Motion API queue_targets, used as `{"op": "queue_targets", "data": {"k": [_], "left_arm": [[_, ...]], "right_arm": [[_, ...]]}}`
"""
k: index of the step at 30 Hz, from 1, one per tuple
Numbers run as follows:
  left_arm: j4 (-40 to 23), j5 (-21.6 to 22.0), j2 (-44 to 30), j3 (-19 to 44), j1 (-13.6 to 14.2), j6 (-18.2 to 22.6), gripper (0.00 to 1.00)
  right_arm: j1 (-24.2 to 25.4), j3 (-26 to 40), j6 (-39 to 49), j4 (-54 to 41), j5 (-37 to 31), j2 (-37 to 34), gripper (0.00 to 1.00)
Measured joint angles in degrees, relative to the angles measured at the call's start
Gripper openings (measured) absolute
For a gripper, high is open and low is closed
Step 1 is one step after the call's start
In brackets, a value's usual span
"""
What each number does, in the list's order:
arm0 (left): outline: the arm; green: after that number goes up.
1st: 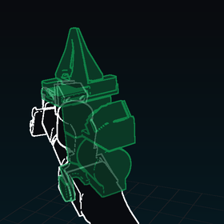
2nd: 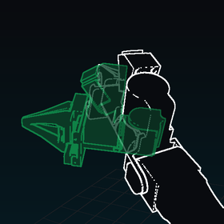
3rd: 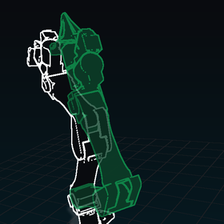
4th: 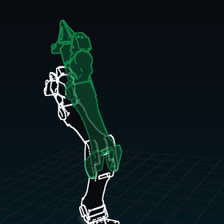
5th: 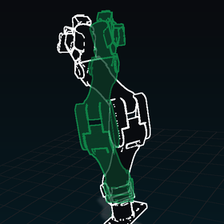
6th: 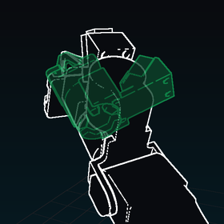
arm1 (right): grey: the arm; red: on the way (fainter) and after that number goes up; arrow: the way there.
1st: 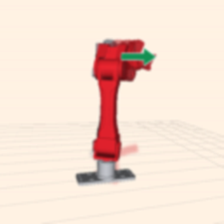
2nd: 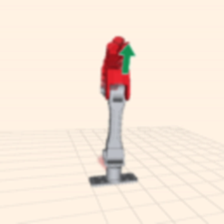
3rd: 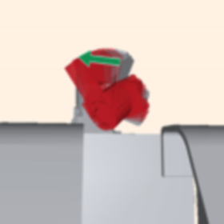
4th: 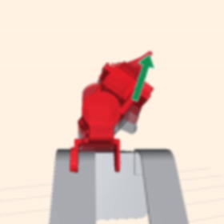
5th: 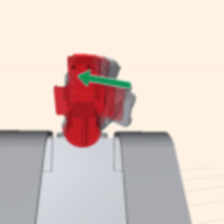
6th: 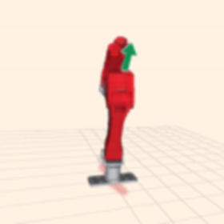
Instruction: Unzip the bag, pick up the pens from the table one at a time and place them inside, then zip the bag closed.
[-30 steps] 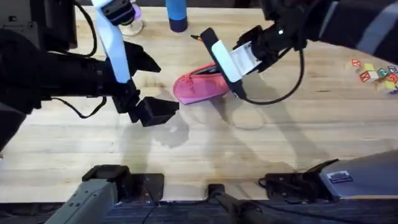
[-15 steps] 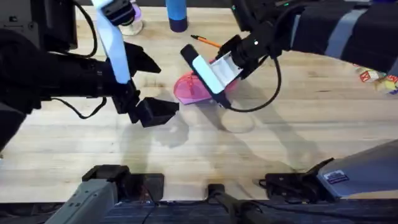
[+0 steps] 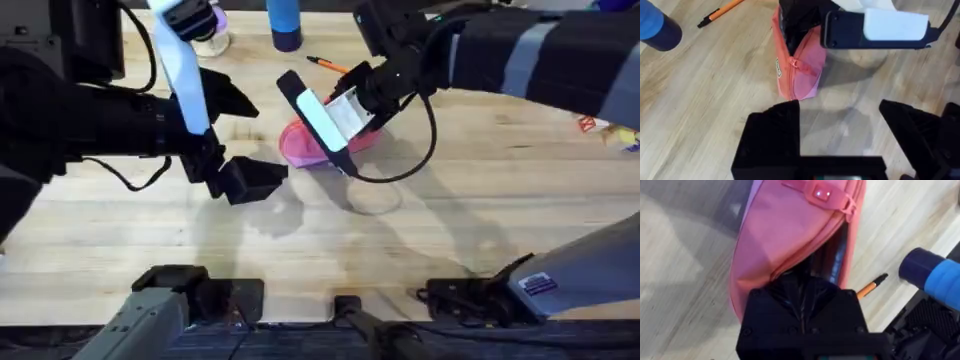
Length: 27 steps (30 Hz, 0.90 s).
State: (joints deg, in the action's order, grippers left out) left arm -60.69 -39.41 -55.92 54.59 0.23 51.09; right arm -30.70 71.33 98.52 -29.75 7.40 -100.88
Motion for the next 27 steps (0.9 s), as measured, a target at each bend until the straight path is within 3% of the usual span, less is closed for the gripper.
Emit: {"op": "queue_targets", "data": {"k": [9,19,21,27], "left_arm": [[0.0,-0.01,0.0,0.0,0.0,0.0,0.994],[0.0,0.02,0.0,0.0,0.0,0.0,0.993],[0.0,-0.01,0.0,0.0,0.0,0.0,0.993],[0.0,0.0,0.0,0.0,0.0,0.0,0.994]], "right_arm": [[0.0,0.0,-1.05,-0.27,1.09,-0.51,0.058],[-0.04,0.39,-2.27,-3.2,1.41,-0.51,0.922],[-0.04,0.97,-2.26,-4.62,1.32,-0.51,0.989],[-0.04,1.75,-2.29,-8.12,1.24,-0.49,0.995]]}}
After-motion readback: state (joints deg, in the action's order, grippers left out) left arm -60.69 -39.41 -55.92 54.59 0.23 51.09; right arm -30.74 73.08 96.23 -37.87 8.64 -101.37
